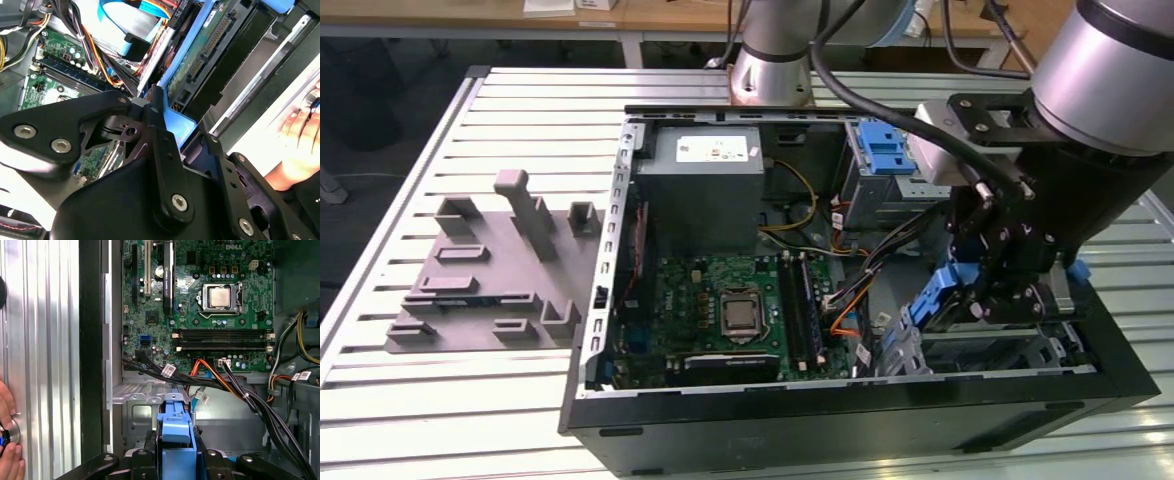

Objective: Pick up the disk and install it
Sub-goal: 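Insert the disk into the insertion slot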

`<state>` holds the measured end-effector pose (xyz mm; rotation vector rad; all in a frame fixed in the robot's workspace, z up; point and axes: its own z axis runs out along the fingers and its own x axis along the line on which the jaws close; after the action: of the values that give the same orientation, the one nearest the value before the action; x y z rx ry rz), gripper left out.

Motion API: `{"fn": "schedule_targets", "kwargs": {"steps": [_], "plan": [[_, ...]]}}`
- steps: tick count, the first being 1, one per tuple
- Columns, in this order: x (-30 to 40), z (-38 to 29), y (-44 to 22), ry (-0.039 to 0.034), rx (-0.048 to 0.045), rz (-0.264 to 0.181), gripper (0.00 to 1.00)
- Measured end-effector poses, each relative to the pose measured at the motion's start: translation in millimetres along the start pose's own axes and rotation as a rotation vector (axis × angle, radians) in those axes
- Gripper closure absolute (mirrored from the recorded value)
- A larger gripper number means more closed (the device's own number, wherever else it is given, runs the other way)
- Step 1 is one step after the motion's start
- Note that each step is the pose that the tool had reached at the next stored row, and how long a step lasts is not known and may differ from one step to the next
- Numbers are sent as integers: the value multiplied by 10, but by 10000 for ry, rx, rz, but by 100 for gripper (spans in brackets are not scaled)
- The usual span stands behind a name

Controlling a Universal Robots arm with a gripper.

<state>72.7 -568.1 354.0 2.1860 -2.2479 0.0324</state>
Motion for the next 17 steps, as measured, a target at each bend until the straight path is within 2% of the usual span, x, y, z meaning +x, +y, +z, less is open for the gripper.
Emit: {"fn": "schedule_targets", "kwargs": {"steps": [11, 17], "plan": [[6, 117, -1, 0, 0, 0, 64], [6, 124, -2, 3, 0, -1, 64]]}}
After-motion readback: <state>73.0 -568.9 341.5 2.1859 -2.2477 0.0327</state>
